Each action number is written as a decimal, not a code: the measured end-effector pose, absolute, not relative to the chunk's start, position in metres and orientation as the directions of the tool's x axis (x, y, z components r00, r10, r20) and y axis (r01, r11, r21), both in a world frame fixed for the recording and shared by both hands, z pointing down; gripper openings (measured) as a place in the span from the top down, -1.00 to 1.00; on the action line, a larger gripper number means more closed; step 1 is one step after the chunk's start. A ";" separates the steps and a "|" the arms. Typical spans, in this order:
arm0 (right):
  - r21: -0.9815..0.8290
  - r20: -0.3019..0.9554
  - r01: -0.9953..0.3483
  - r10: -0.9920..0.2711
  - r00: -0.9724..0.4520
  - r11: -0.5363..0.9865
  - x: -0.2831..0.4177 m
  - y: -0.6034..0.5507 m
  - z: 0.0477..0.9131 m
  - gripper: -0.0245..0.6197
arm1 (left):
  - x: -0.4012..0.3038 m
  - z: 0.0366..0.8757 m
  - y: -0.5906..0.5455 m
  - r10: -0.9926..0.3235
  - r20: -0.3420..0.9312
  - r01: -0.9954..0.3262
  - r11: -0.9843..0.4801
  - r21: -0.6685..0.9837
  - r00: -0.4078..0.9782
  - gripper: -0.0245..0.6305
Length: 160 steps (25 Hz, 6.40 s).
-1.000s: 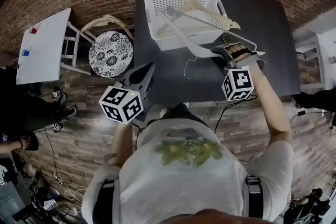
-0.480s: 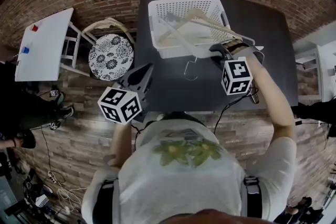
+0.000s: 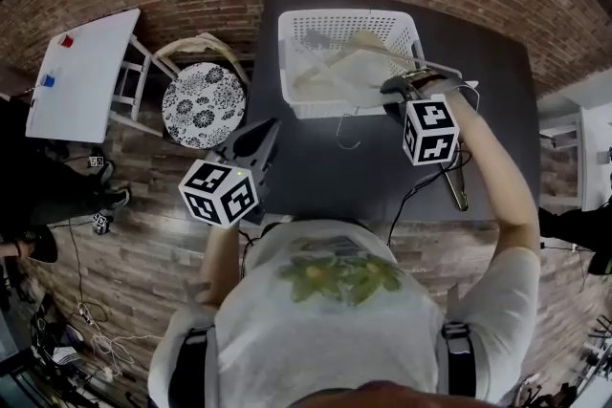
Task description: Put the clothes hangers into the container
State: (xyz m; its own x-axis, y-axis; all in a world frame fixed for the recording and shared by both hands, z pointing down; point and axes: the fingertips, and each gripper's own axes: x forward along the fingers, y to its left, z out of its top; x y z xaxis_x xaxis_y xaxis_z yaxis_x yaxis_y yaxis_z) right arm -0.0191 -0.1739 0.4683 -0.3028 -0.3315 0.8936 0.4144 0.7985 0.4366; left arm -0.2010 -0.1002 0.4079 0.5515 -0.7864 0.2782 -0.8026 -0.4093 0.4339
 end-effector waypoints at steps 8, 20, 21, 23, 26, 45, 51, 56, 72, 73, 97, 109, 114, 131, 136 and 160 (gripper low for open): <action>0.353 0.931 0.462 -0.259 -0.256 0.814 -0.022 -0.195 0.480 0.50 | -0.202 0.413 -0.115 -0.790 0.295 -0.810 -0.387 0.441 0.537 0.84; 0.268 0.954 0.477 -0.160 -0.254 0.837 -0.039 -0.215 0.495 0.62 | -0.203 0.423 -0.129 -0.789 0.320 -0.817 -0.361 0.449 0.524 0.84; 0.250 0.955 0.462 -0.138 -0.262 0.851 -0.040 -0.215 0.496 0.62 | -0.203 0.423 -0.130 -0.788 0.322 -0.817 -0.360 0.449 0.524 0.84; 0.229 0.953 0.437 -0.109 -0.283 0.870 -0.042 -0.215 0.497 0.62 | -0.204 0.424 -0.131 -0.788 0.325 -0.818 -0.358 0.451 0.523 0.84; 0.220 0.952 0.413 -0.101 -0.290 0.884 -0.040 -0.216 0.501 0.63 | -0.202 0.425 -0.132 -0.786 0.325 -0.816 -0.359 0.453 0.526 0.84; 0.448 0.487 -0.203 -0.428 -0.762 0.871 -0.043 -0.181 0.368 0.81 | -0.190 0.409 -0.122 -0.761 0.287 -0.787 -0.438 0.435 0.582 0.84; 0.045 0.228 -0.537 -0.532 -0.815 0.842 -0.048 -0.135 0.361 0.83 | -0.173 0.402 -0.111 -0.729 0.266 -0.754 -0.496 0.431 0.631 0.84; -0.371 0.119 -0.607 -0.612 -0.781 0.703 -0.056 -0.098 0.389 0.82 | -0.153 0.402 -0.093 -0.680 0.264 -0.714 -0.549 0.435 0.684 0.84; -0.545 0.079 -0.571 -0.640 -0.764 0.614 -0.074 -0.008 0.409 0.82 | -0.130 0.405 -0.030 -0.589 0.259 -0.639 -0.647 0.416 0.766 0.84; -0.540 0.083 -0.576 -0.642 -0.762 0.614 -0.074 -0.002 0.409 0.82 | -0.130 0.406 -0.025 -0.582 0.261 -0.634 -0.651 0.418 0.770 0.84; -0.359 0.262 -0.862 -0.848 -0.461 0.357 0.078 0.038 0.451 0.47 | -0.079 0.434 0.010 -0.473 0.307 -0.564 -0.697 0.444 0.826 0.84; -0.260 0.395 -0.928 -0.847 -0.356 0.269 0.203 0.008 0.491 0.47 | 0.001 0.431 -0.021 -0.470 0.347 -0.582 -0.698 0.416 0.812 0.84; -0.240 0.444 -0.931 -0.822 -0.356 0.274 0.234 -0.012 0.511 0.47 | 0.021 0.429 -0.034 -0.489 0.361 -0.606 -0.685 0.405 0.794 0.84; -0.183 0.633 -0.955 -0.715 -0.297 0.234 0.327 -0.069 0.603 0.47 | 0.057 0.437 -0.069 -0.590 0.387 -0.705 -0.594 0.387 0.709 0.84; -0.165 0.690 -0.959 -0.667 -0.280 0.232 0.344 -0.080 0.635 0.47 | 0.064 0.439 -0.075 -0.612 0.391 -0.726 -0.571 0.383 0.687 0.84; -0.068 0.859 -0.978 -0.487 -0.158 0.197 0.376 -0.093 0.732 0.48 | 0.078 0.446 -0.077 -0.672 0.426 -0.795 -0.483 0.367 0.606 0.84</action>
State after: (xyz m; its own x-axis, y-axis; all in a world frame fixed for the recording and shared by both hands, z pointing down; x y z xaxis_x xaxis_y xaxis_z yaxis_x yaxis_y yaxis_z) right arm 0.3764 -0.0927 0.7325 -0.1579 -0.4866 0.8592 -0.9780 0.1973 -0.0679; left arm 0.0784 -0.0770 0.4463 0.6055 -0.6721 0.4262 -0.7948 -0.4833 0.3671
